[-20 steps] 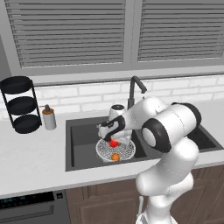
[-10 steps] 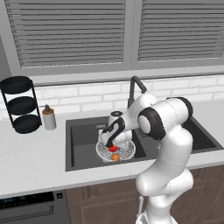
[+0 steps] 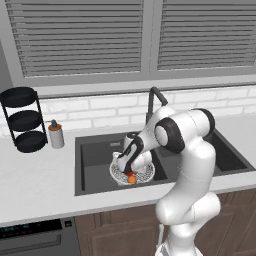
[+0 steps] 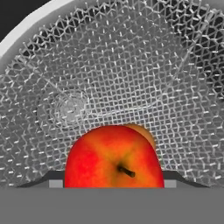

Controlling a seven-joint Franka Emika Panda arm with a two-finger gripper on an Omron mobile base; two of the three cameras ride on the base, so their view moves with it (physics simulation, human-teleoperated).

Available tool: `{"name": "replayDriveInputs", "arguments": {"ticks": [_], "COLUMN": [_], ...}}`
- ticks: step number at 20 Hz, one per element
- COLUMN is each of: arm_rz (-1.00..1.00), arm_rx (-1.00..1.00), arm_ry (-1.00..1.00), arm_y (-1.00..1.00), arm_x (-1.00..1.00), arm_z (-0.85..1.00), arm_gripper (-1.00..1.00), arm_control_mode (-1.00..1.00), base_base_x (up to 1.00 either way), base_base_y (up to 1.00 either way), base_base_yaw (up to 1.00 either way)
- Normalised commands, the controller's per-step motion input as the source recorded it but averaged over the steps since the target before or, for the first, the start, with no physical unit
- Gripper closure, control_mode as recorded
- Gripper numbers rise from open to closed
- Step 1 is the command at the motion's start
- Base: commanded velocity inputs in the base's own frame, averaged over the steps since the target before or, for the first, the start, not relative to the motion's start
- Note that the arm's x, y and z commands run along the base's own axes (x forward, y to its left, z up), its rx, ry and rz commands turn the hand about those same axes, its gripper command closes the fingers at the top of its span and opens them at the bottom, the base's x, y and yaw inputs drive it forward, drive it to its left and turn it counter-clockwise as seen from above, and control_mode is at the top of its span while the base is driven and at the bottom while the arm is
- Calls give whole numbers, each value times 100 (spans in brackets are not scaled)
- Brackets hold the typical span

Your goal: Put the colander in the sink, put the apple, tangerine in the colander, and turn on the sink faucet and pour water over the colander.

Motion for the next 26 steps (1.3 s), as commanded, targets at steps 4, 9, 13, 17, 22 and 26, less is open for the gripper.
{"name": "replayDriveInputs", "arguments": {"ticks": [4, 9, 13, 17, 22, 26], "arm_rz": [0, 0, 0, 0, 0, 0], "arm_rx": [0, 0, 0, 0, 0, 0], "arm_ry": [-1, 0, 0, 0, 0, -2], "arm_y": [0, 0, 0, 0, 0, 0], "arm_x": [8, 5, 3, 2, 0, 0], "arm_z": [-17, -11, -11, -5, 0, 2], "arm_gripper": [100, 100, 100, -100, -100, -100], "arm_control_mode": [-100, -100, -100, -100, -100, -100], "base_base_x": [0, 0, 0, 0, 0, 0], "base_base_y": [0, 0, 0, 0, 0, 0], "base_base_yaw": [0, 0, 0, 0, 0, 0]}}
